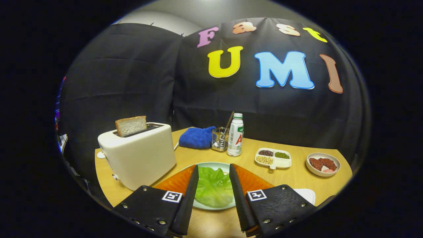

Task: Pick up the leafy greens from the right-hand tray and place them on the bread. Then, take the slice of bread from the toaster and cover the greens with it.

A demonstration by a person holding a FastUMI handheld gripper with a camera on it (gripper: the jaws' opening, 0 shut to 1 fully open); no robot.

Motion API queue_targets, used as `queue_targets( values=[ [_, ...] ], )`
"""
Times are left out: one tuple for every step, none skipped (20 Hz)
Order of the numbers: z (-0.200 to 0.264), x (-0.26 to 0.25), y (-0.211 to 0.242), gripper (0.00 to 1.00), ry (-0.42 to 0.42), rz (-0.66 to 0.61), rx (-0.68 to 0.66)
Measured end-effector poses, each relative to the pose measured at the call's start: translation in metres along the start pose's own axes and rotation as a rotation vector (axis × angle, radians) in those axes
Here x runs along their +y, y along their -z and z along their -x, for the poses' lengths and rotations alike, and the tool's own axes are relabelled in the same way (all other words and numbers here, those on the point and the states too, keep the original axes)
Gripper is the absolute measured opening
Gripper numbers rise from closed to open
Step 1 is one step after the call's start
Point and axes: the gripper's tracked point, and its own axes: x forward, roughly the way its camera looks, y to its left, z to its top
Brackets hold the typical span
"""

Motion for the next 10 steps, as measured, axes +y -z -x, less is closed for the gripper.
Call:
queue_targets(
  values=[
    [0.005,0.004,-0.005,0.57,0.017,-0.004,-0.015],
    [0.009,0.010,-0.008,0.57,0.024,-0.016,-0.028],
    [0.012,0.018,-0.010,0.57,0.022,-0.033,-0.036],
    [0.013,0.027,-0.011,0.57,0.015,-0.049,-0.038],
    [0.015,0.035,-0.012,0.57,0.008,-0.060,-0.039],
    [0.017,0.042,-0.014,0.57,0.004,-0.066,-0.043],
    [0.018,0.048,-0.018,0.57,0.002,-0.063,-0.052],
    [0.020,0.055,-0.020,0.57,0.000,-0.064,-0.057],
    [0.021,0.063,-0.025,0.57,-0.011,-0.072,-0.064],
    [0.023,0.073,-0.029,0.57,-0.026,-0.087,-0.073]
  ],
)
